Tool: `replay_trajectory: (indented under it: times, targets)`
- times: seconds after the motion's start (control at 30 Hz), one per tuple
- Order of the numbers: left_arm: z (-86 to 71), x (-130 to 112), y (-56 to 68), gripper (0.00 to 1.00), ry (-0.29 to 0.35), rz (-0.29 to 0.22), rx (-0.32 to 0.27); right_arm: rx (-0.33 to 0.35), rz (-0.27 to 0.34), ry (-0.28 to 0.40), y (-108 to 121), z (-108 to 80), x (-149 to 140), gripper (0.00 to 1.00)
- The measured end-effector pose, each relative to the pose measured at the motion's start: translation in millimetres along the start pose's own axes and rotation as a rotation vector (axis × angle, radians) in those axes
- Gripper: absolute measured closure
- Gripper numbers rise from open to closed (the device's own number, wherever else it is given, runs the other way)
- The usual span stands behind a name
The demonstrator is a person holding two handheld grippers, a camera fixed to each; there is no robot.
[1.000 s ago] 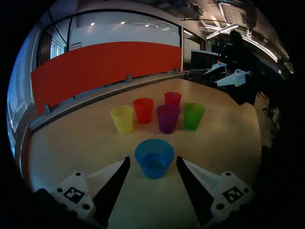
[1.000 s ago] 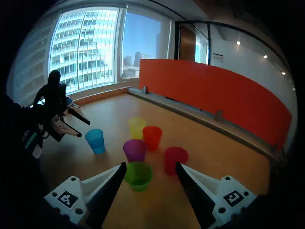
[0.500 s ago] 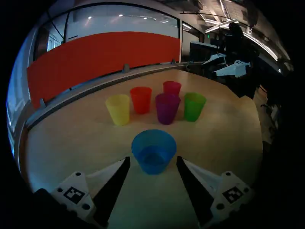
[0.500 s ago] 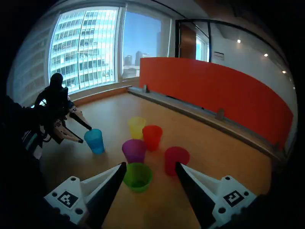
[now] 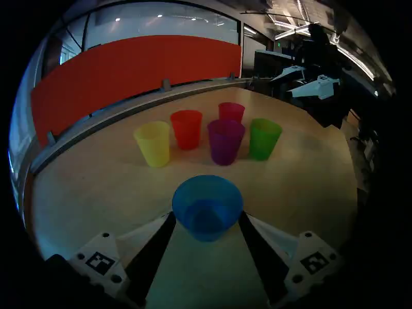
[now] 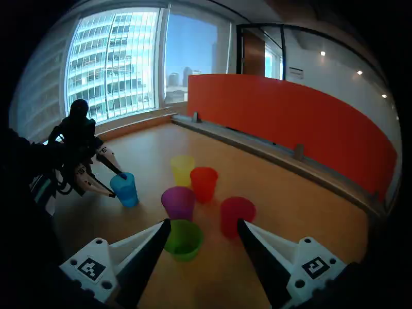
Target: Pour water
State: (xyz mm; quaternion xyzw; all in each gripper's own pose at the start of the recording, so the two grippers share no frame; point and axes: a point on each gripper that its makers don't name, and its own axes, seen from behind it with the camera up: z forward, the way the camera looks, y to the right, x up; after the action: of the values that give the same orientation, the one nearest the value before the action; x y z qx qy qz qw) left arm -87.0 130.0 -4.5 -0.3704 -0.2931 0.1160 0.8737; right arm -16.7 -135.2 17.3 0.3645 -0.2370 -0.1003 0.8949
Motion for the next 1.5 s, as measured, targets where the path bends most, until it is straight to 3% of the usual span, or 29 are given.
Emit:
replay_trajectory:
  times: [0.7, 1.17, 1.5]
  targets:
    - [16.8, 11.8, 1.7, 0.1, 0.008, 0.014, -0.01, 0.004, 0.004, -0.009, 2.4, 6.7, -1.8, 0.01]
    - [17.1, 15.7, 0.2, 0.11, 0.018, 0.007, -0.004, 0.01, 0.012, -0.019, -1.4, 10.9, -10.7, 0.01]
    - [9.1, 36.2, -5.2, 0.11, 0.075, 0.0, 0.008, 0.025, 0.012, -0.038, -9.8, 17.4, -23.4, 0.01]
